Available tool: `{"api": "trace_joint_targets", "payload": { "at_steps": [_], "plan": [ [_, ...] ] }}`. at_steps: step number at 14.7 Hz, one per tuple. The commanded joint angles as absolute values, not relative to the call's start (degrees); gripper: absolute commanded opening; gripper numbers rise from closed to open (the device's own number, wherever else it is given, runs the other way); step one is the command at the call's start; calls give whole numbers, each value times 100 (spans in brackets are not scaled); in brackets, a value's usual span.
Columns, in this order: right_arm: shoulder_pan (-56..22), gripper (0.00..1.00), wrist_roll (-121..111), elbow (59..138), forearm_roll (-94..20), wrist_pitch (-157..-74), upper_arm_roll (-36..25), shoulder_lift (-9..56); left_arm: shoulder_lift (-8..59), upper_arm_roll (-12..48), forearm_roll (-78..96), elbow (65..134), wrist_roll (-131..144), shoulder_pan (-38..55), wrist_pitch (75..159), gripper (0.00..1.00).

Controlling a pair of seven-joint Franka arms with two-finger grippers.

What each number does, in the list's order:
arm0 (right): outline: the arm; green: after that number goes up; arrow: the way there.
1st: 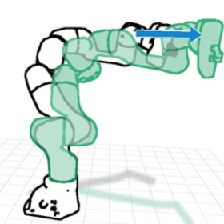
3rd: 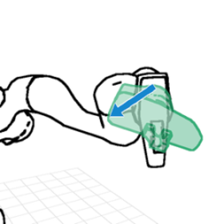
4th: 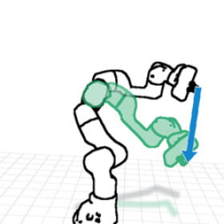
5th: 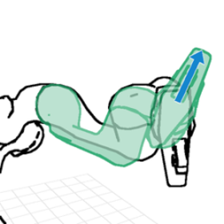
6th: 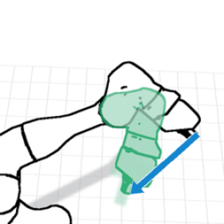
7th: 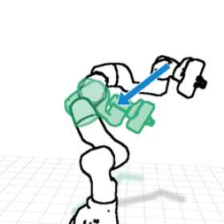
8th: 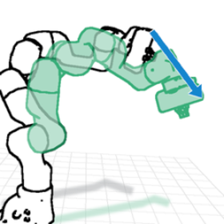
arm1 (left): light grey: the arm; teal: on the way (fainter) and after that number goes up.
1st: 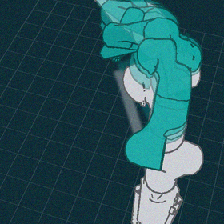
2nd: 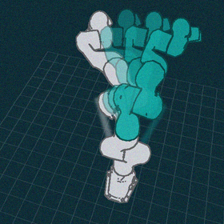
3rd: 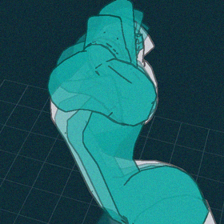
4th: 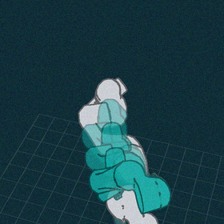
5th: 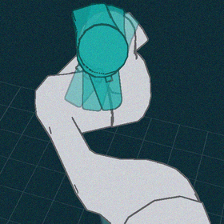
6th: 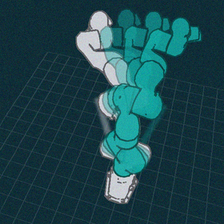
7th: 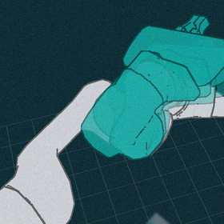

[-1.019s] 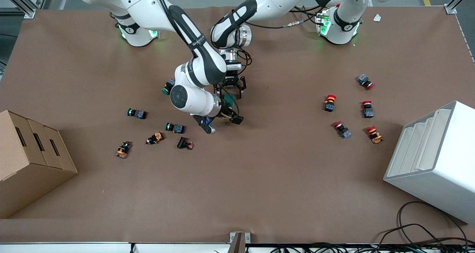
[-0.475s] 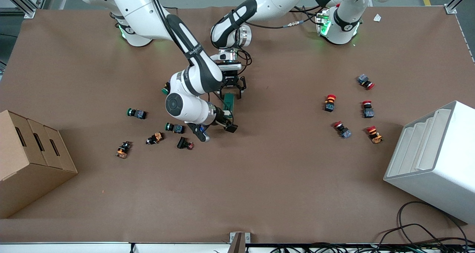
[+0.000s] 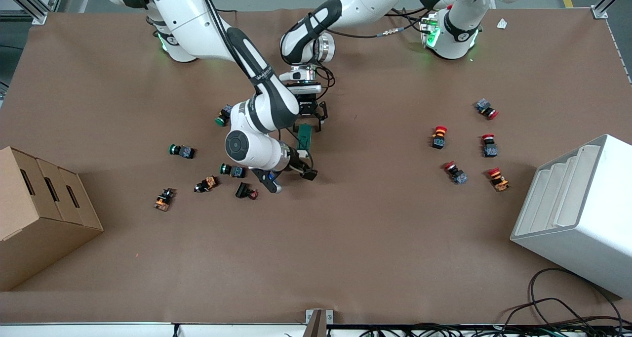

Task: Close load switch with both arms
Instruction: 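Flip the white lever over with the right gripper toward the closed position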

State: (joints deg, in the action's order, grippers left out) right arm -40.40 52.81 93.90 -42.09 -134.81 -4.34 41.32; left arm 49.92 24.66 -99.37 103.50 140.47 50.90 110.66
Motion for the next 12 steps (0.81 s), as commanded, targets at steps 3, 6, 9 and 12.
{"api": "trace_joint_targets", "payload": {
  "at_steps": [3,6,9,12],
  "plan": [
    [-4183,100,5309,9176,-4140,-13806,-378,4491,5159,2391,-9976,10318,14001,5027,11136,99],
    [-4149,100,5274,9167,-4140,-13843,-378,4527,5089,2391,-9941,10327,13992,5027,11136,99],
    [-3912,100,5256,9123,-3886,-13432,-378,4377,5001,2399,-9932,10336,13992,5019,11136,99],
    [-3456,100,5169,8965,-3185,-12450,-404,4080,4940,2399,-9923,10353,13992,5019,11127,99]
  ]
}}
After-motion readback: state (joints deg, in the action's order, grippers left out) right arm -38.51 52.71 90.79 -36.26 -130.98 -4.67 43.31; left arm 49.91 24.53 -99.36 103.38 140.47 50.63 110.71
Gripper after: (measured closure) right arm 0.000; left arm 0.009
